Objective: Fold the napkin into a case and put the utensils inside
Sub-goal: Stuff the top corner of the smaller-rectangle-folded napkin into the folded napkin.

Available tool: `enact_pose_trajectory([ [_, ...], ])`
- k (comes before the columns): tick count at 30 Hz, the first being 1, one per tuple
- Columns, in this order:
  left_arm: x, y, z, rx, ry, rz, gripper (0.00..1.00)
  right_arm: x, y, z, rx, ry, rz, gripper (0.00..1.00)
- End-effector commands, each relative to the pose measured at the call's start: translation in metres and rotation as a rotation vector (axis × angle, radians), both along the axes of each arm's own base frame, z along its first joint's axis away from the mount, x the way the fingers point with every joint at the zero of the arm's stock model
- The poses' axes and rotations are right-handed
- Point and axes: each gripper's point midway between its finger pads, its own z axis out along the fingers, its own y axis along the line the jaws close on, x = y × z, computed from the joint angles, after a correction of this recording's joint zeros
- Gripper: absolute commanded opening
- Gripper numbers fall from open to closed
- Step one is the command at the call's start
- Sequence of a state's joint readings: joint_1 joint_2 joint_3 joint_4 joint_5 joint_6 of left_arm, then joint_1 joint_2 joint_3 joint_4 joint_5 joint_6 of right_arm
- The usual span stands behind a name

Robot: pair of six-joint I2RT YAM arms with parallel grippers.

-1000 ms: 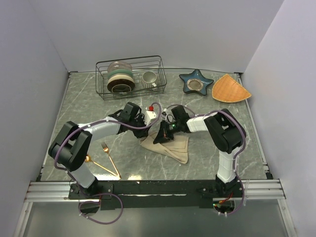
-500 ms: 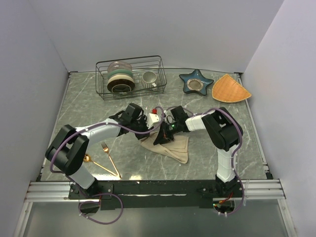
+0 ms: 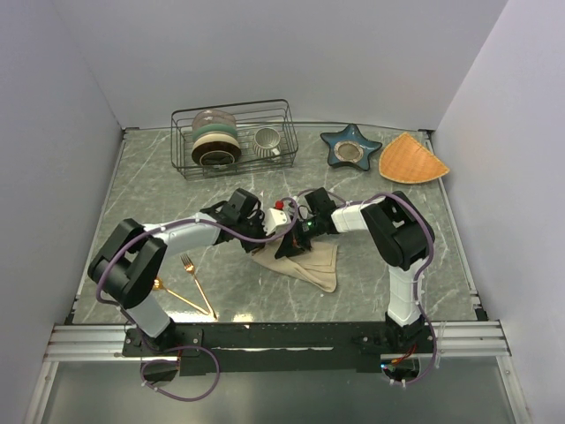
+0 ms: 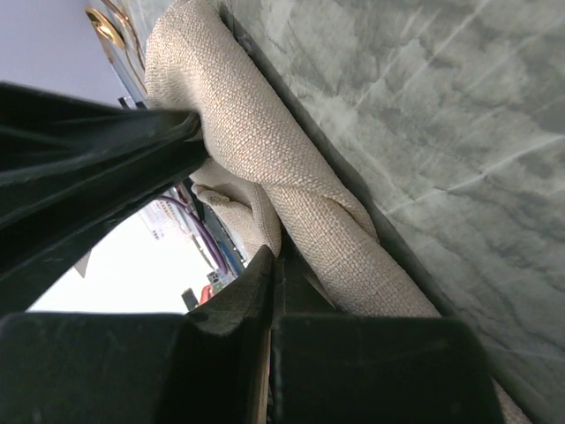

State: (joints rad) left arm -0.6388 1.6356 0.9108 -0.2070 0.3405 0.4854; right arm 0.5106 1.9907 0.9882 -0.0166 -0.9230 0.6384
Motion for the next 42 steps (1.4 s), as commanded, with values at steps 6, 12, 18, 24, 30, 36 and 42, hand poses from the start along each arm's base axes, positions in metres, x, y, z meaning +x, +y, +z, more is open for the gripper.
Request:
enact_pose_trajectory([
  [6, 0.002, -0.006, 0.010, -0.015, -0.049, -0.033, 0.23, 0.016, 0.000, 0.007, -0.014, -0.042, -0.026, 0.00],
  [12, -0.002, -0.008, 0.009, 0.003, -0.082, -0.057, 0.22, 0.018, -0.002, 0.002, -0.035, -0.027, -0.034, 0.00],
  [18, 0.001, -0.004, 0.001, 0.040, -0.089, -0.049, 0.15, 0.018, -0.002, 0.001, -0.039, -0.026, -0.034, 0.00],
  [24, 0.003, -0.005, 0.005, 0.031, -0.096, -0.040, 0.02, 0.018, -0.003, 0.005, -0.045, -0.035, -0.032, 0.00],
  [30, 0.006, -0.009, 0.015, -0.001, -0.097, -0.032, 0.01, 0.017, -0.006, 0.004, -0.066, -0.042, -0.028, 0.00],
  [36, 0.006, -0.014, 0.033, -0.070, -0.088, -0.036, 0.01, 0.016, -0.009, -0.003, -0.098, -0.041, -0.020, 0.00],
  [42, 0.012, -0.012, 0.040, -0.084, -0.096, -0.019, 0.01, 0.018, -0.009, -0.005, -0.105, -0.039, -0.018, 0.00],
])
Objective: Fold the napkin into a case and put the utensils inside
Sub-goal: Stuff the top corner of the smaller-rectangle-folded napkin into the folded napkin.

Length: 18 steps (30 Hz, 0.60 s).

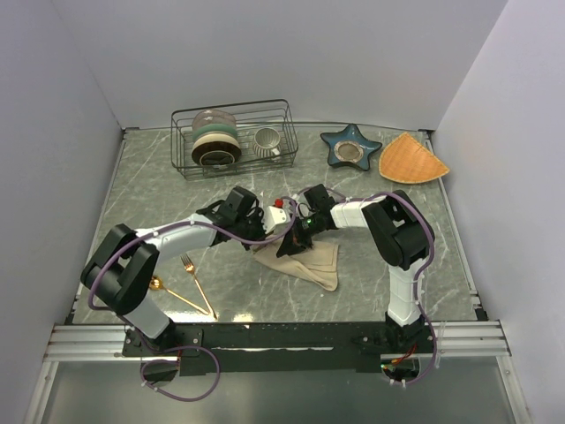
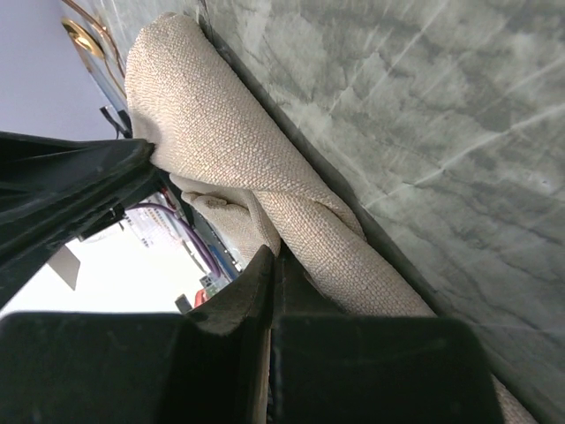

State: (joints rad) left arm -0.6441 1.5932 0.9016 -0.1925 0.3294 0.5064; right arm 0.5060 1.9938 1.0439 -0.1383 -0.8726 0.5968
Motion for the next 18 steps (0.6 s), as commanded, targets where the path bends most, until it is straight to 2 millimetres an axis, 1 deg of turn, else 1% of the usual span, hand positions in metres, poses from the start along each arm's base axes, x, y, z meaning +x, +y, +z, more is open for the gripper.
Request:
enact_pose_trajectory([
  [1, 0.009, -0.010, 0.027, -0.068, -0.043, -0.006, 0.02, 0.013, -0.003, -0.003, -0.037, -0.047, -0.009, 0.00],
  [8, 0.007, -0.010, 0.027, -0.069, -0.041, -0.015, 0.01, 0.015, -0.001, 0.000, -0.027, -0.044, -0.012, 0.00],
  [14, 0.002, -0.010, 0.024, -0.064, -0.033, -0.042, 0.01, 0.029, 0.006, 0.022, -0.003, -0.071, -0.011, 0.00],
  [16, 0.002, -0.010, 0.024, -0.065, -0.036, -0.043, 0.01, 0.035, 0.007, 0.024, -0.004, -0.086, -0.012, 0.00],
  [18, 0.002, -0.010, 0.024, -0.066, -0.034, -0.044, 0.01, 0.037, 0.008, 0.022, -0.016, -0.076, -0.007, 0.00],
])
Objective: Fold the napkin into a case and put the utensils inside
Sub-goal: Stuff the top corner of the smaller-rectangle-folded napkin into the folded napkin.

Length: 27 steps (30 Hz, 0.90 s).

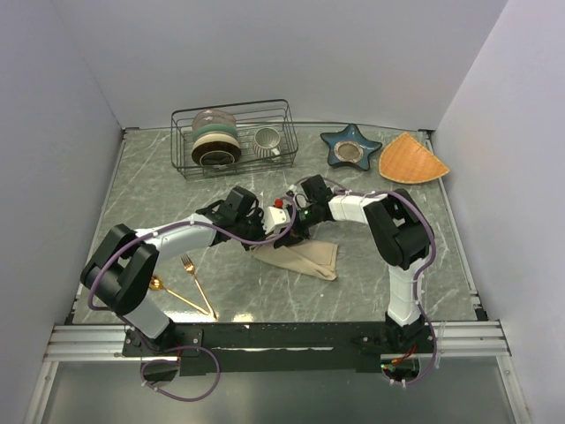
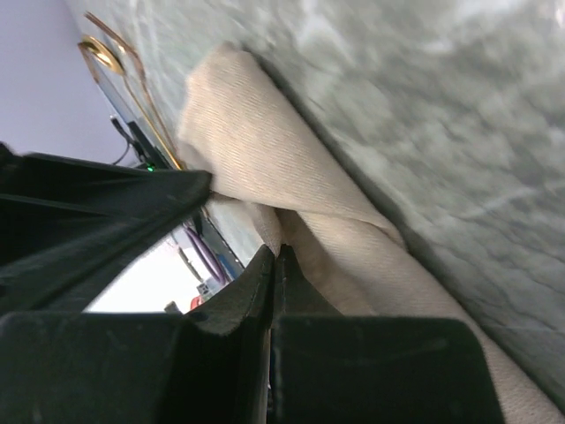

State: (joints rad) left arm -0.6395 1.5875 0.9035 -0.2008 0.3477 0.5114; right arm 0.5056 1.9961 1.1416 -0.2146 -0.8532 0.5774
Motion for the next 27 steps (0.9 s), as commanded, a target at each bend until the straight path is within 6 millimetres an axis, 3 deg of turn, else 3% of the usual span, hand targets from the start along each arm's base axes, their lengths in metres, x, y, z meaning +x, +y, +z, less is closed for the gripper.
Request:
enact_pose_trajectory([
  [1, 0.003, -0.010, 0.022, -0.056, -0.041, -0.039, 0.01, 0.019, 0.000, 0.003, -0.019, -0.040, -0.005, 0.00],
  [4, 0.003, -0.010, 0.023, -0.061, -0.040, -0.039, 0.01, 0.025, 0.000, 0.001, -0.036, -0.047, -0.009, 0.00],
  [15, 0.010, -0.013, 0.031, -0.086, -0.043, -0.017, 0.01, 0.028, -0.012, -0.039, -0.167, -0.007, 0.002, 0.00],
  [22, 0.002, -0.015, 0.032, -0.098, -0.019, -0.048, 0.01, 0.032, -0.007, -0.031, -0.154, -0.007, -0.002, 0.00],
  [27, -0.001, -0.013, 0.027, -0.090, -0.008, -0.053, 0.01, 0.042, 0.001, -0.006, -0.094, -0.041, -0.038, 0.00],
])
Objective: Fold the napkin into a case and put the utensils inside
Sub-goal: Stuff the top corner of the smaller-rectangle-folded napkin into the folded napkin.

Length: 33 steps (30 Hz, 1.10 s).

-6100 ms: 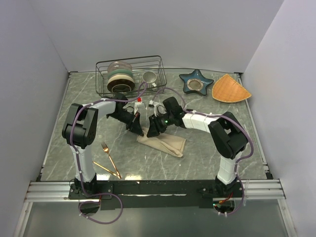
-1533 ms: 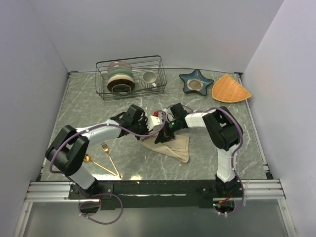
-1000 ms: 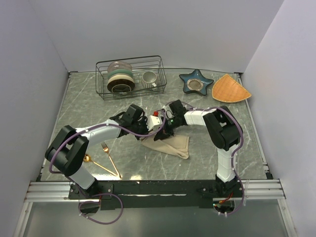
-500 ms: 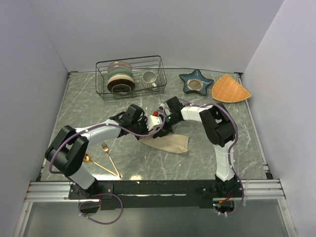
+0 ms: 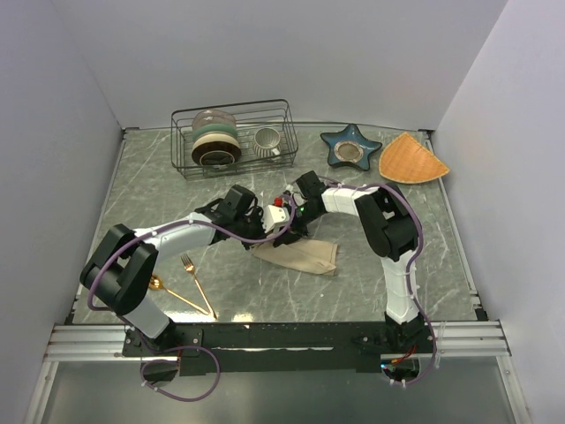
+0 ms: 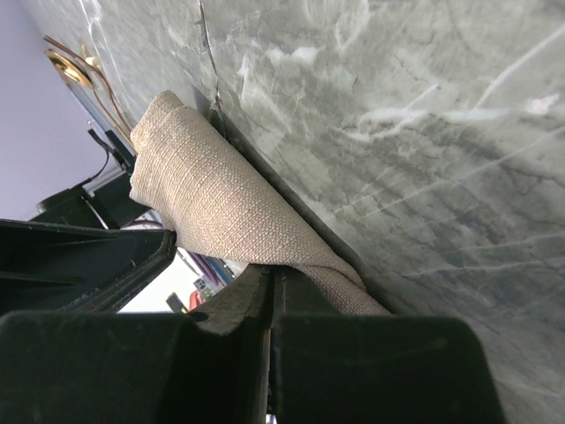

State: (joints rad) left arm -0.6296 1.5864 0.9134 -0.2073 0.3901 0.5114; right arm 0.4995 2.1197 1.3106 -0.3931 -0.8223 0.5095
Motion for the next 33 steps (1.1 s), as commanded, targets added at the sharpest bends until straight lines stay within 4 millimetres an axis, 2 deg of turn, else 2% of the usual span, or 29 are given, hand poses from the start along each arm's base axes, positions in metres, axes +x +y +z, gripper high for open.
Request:
enact_pose_trajectory([
  [1, -0.001, -0.009, 0.021, -0.058, -0.021, -0.036, 0.01, 0.031, 0.001, 0.015, -0.006, -0.108, -0.068, 0.00],
  [12, -0.004, -0.004, 0.008, -0.024, 0.000, -0.035, 0.01, 0.039, -0.004, 0.029, 0.012, -0.129, -0.125, 0.00],
  [19, -0.001, -0.002, -0.013, 0.031, 0.049, -0.026, 0.01, 0.033, -0.005, 0.017, 0.002, -0.097, -0.112, 0.00],
  [22, 0.001, -0.006, -0.005, -0.007, 0.031, -0.019, 0.01, 0.033, -0.009, 0.007, -0.025, -0.093, -0.104, 0.00],
  [23, 0.002, -0.007, 0.003, -0.030, 0.013, -0.015, 0.04, 0.033, -0.009, 0.005, -0.031, -0.096, -0.096, 0.00],
  [26, 0.009, -0.009, 0.019, -0.067, -0.015, 0.014, 0.16, 0.032, -0.013, -0.006, -0.055, -0.079, -0.098, 0.00],
  [27, 0.015, -0.008, 0.024, -0.073, -0.032, 0.030, 0.25, 0.031, -0.012, -0.006, -0.054, -0.079, -0.098, 0.00],
  [29, 0.017, -0.008, 0.029, -0.078, -0.049, 0.028, 0.30, 0.031, -0.012, -0.007, -0.054, -0.079, -0.102, 0.00],
  [33, 0.024, -0.005, 0.023, -0.053, -0.071, 0.059, 0.23, 0.032, -0.013, -0.008, -0.055, -0.080, -0.105, 0.00],
])
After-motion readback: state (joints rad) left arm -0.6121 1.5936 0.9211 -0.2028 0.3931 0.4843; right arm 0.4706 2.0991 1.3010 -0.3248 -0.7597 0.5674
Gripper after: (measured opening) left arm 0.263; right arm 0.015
